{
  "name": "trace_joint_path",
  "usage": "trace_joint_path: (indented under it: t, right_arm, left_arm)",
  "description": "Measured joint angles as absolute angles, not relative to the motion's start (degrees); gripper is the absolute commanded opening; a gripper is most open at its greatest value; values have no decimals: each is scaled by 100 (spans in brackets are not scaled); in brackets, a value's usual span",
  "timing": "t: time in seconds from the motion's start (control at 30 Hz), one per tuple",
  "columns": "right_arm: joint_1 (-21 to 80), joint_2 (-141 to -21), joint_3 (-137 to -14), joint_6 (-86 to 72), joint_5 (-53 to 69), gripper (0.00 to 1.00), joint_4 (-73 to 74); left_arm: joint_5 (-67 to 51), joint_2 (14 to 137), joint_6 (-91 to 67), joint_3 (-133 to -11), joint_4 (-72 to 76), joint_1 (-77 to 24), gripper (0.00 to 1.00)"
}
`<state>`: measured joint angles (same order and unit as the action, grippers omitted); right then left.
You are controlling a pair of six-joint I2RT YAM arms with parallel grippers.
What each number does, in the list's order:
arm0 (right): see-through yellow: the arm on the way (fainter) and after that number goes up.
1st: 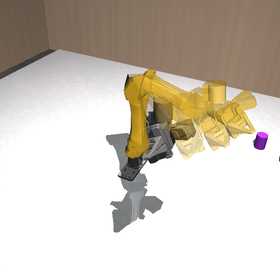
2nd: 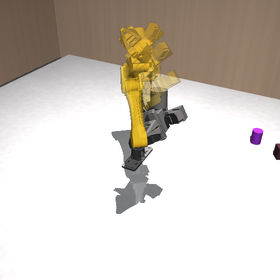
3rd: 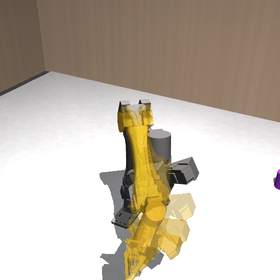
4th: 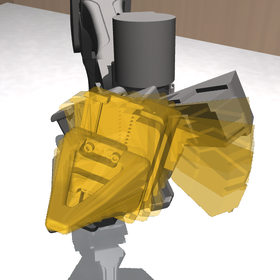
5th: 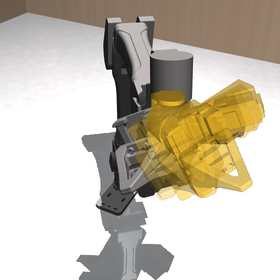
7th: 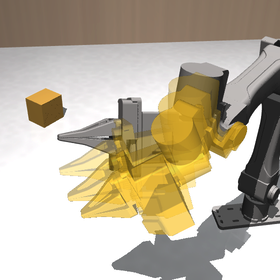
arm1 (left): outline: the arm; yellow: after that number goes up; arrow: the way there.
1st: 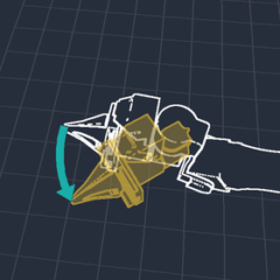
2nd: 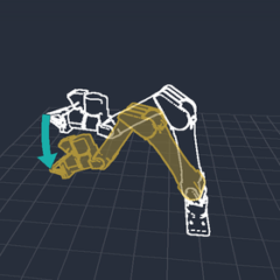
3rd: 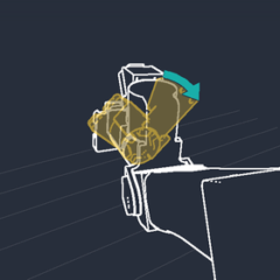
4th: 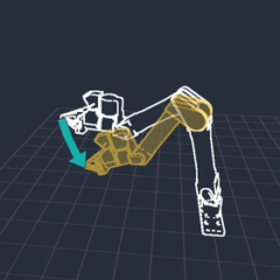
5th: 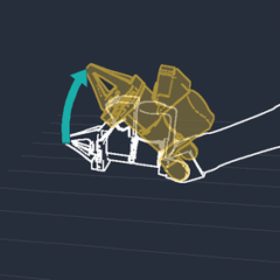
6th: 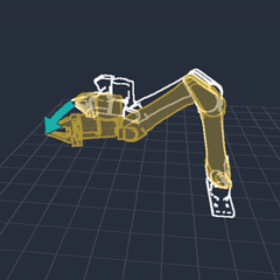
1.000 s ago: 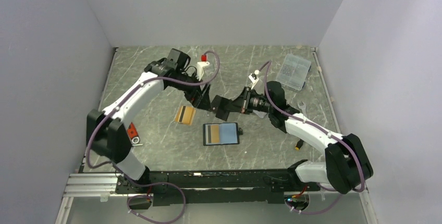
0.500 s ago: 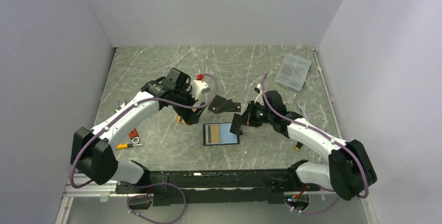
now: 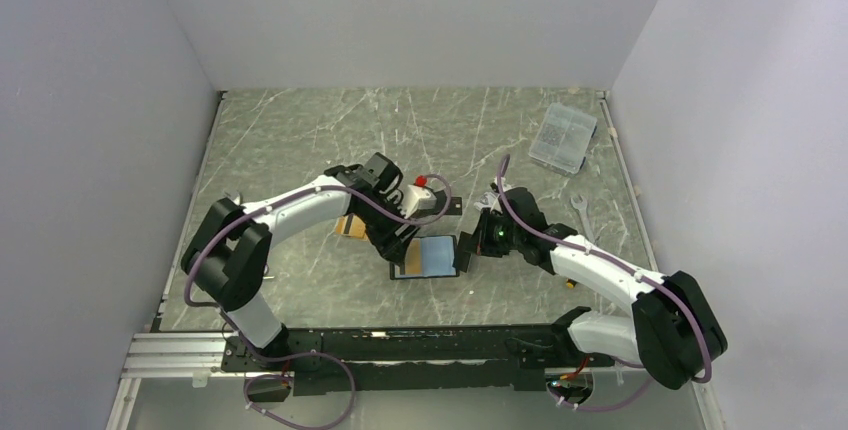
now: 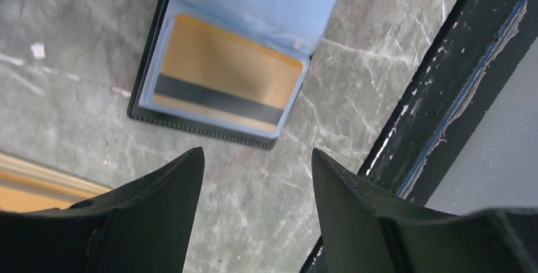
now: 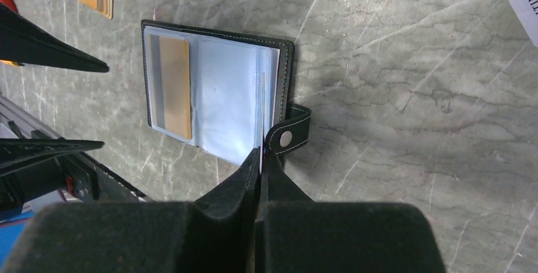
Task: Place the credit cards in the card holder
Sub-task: Insert the credit card into the card holder.
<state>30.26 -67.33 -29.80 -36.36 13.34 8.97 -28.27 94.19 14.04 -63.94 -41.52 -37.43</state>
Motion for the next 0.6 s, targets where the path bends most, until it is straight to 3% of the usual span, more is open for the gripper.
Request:
trace_joint_path:
  t: [0.6]
  right_arm:
    - [3026, -6587, -2943, -3640, 1317, 0, 722]
  left_arm:
    - [-1758, 9933, 1413, -6298, -3426, -4099, 55]
